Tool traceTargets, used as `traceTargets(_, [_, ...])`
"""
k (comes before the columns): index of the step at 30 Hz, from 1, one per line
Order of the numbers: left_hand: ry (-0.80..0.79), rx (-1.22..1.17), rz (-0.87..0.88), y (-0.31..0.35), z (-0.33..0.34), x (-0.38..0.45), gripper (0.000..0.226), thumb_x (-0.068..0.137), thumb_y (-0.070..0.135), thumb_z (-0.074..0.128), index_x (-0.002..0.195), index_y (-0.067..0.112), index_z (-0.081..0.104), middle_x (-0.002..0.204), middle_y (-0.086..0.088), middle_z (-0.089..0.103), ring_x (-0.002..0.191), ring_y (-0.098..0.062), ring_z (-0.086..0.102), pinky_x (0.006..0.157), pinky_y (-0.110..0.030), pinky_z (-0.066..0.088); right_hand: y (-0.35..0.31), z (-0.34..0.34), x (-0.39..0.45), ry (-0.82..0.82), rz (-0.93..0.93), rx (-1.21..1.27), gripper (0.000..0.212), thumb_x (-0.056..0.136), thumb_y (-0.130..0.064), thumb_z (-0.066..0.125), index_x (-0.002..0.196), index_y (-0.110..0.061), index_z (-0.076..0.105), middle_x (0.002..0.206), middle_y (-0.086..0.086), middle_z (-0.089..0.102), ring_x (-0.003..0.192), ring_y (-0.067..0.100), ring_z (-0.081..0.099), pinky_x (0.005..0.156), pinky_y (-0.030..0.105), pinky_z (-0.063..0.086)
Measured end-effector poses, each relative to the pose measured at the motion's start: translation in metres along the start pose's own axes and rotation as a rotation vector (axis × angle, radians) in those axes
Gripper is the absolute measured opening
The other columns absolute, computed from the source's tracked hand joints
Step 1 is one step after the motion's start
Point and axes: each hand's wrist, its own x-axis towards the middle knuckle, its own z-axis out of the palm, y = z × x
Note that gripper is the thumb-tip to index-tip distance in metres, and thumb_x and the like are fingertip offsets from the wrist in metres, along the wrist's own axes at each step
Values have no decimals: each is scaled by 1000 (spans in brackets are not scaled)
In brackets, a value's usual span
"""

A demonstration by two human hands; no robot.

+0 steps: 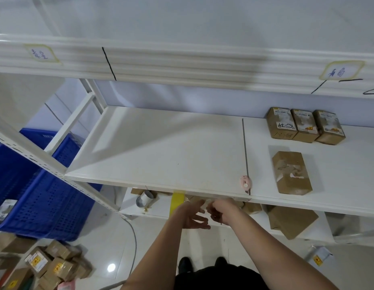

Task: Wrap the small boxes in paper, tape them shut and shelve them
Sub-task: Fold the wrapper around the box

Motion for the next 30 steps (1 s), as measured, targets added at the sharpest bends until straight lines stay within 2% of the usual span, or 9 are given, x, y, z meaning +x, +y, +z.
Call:
traceTargets(2, [36,-25,39,2,3,1,66,97,56,52,126,-3,53,120,-24,63,87,-41,69,53,-37,60,-2,-3,-4,-9,13,-17,29,83,14,39,85,0,64,68,16,64,49,21,51,46,25,46])
traceTargets(5, [79,-99,114,8,9,5,74,95,66,42,127,1,55,119,-21,64,96,-34,68,59,-44,62,-10,-9,-15,-25,21,-102,29,84,12,39,82,-4,64,69,13,64,47,19,51,48,25,47])
traceTargets(8, [106,-156,151,14,14,9,67,98,64,37,127,7,56,115,-22,66,101,-33,68,60,-50,62,-20,-15,-27,-96,33,-156,26,91,9,44,79,-8,60,68,7,60,50,15,52,49,26,46])
traceTargets(14, [151,-162,186,23,16,19,57,103,52,36,122,3,57,111,-23,68,86,-41,72,55,-45,61,-37,-23,-46,-203,80,-97,26,98,5,45,78,-7,54,67,5,55,47,12,53,59,27,46])
traceTargets(16, [143,-154,178,23,15,17,54,103,50,37,116,2,59,108,-22,70,84,-41,73,61,-46,62,-42,-25,-50,-218,92,-97,26,99,5,43,78,-6,54,64,5,56,51,12,53,62,26,45])
traceTargets(20, [130,-156,150,24,17,11,50,105,50,35,92,6,55,107,-19,71,88,-41,72,80,-48,61,-53,-29,-53,-230,109,-90,24,100,4,45,80,-5,53,59,6,59,60,14,50,67,27,45])
traceTargets(22, [132,-158,152,26,20,12,48,105,48,34,95,5,53,107,-19,71,86,-42,72,79,-49,61,-58,-29,-54,-226,104,-102,23,100,3,45,80,-5,52,59,7,60,61,14,49,67,27,45])
traceTargets(26, [121,-188,147,31,19,16,43,106,43,36,116,4,52,106,-21,71,77,-41,72,74,-51,62,-63,-25,-55,-226,107,-146,24,100,5,44,80,-5,51,44,6,60,63,14,49,65,28,45])
traceTargets(30, [134,-202,165,30,20,17,45,107,40,35,114,-1,53,100,-22,69,78,-40,70,66,-48,61,-72,-24,-55,-192,111,-154,25,100,4,46,78,-5,54,43,6,59,61,14,53,62,29,44])
